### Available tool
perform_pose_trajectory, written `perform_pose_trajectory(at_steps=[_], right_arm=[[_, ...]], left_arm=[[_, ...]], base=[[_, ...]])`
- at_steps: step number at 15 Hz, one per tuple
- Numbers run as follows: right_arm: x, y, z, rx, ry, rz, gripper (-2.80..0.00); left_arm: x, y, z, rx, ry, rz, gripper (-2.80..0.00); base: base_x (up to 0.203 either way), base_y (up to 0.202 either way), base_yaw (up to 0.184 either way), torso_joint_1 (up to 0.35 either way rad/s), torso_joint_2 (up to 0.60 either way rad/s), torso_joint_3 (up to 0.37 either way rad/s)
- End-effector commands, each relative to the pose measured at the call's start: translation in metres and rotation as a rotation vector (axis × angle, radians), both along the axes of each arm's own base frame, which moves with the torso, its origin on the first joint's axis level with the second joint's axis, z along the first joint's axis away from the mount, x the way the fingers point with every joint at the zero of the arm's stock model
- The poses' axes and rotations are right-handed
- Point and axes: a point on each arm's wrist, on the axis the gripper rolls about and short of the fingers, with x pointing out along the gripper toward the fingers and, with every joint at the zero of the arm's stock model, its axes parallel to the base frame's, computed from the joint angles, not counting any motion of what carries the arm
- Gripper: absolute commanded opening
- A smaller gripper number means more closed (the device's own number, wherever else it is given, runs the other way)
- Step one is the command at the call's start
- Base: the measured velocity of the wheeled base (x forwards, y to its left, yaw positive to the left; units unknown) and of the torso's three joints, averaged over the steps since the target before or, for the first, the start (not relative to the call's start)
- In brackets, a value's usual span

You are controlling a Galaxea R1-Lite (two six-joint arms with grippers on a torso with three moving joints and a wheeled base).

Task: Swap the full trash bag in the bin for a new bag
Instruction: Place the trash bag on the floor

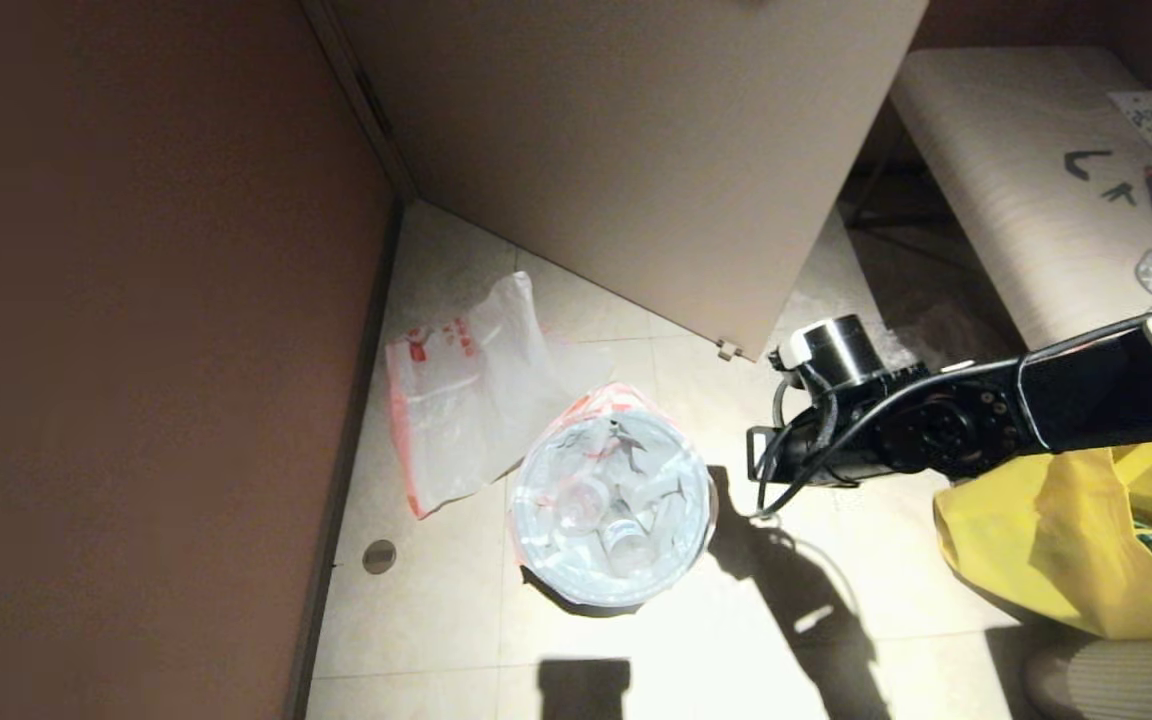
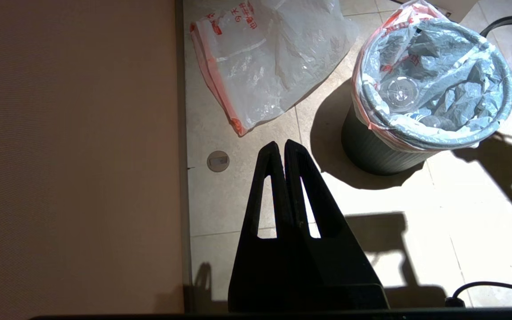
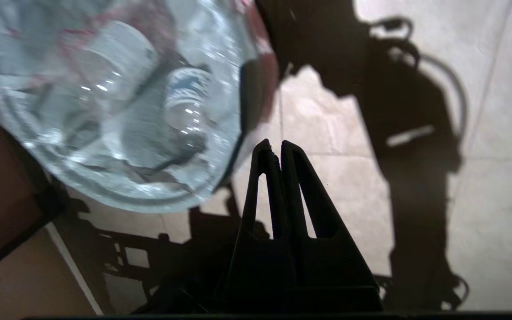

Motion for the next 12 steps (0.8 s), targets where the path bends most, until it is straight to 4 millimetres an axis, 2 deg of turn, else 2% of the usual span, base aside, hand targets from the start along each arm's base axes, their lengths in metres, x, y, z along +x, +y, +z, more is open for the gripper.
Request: perform_pose_trajectory(at_steps=[1, 4, 9, 12], right_arm=[[0.003, 0.016, 0.008, 0.020, -0.041, 0.032, -2.80], [0.019, 0.050, 0.018, 0.040, -0.121, 0.079, -2.80], [0.063, 0.092, -0.004, -0.103, -0.271, 0.211, -2.80], [0.085, 0.104, -0.019, -0.174, -0.468, 0.312, -2.80]], left_arm=[[0.000, 0.000, -0.002, 0.000, 0.006, 0.000, -2.80], [0.000, 0.000, -0.002, 0.000, 0.006, 0.000, -2.80], [0.000, 0.000, -0.002, 0.000, 0.006, 0.000, -2.80], [0.000, 0.000, -0.002, 0.000, 0.006, 0.000, -2.80]], base=[[0.000, 0.000, 0.000, 0.000, 0.00, 0.000], [0.000, 0.000, 0.000, 0.000, 0.00, 0.000], [0.000, 0.000, 0.000, 0.000, 0.00, 0.000], [0.000, 0.000, 0.000, 0.000, 0.00, 0.000]])
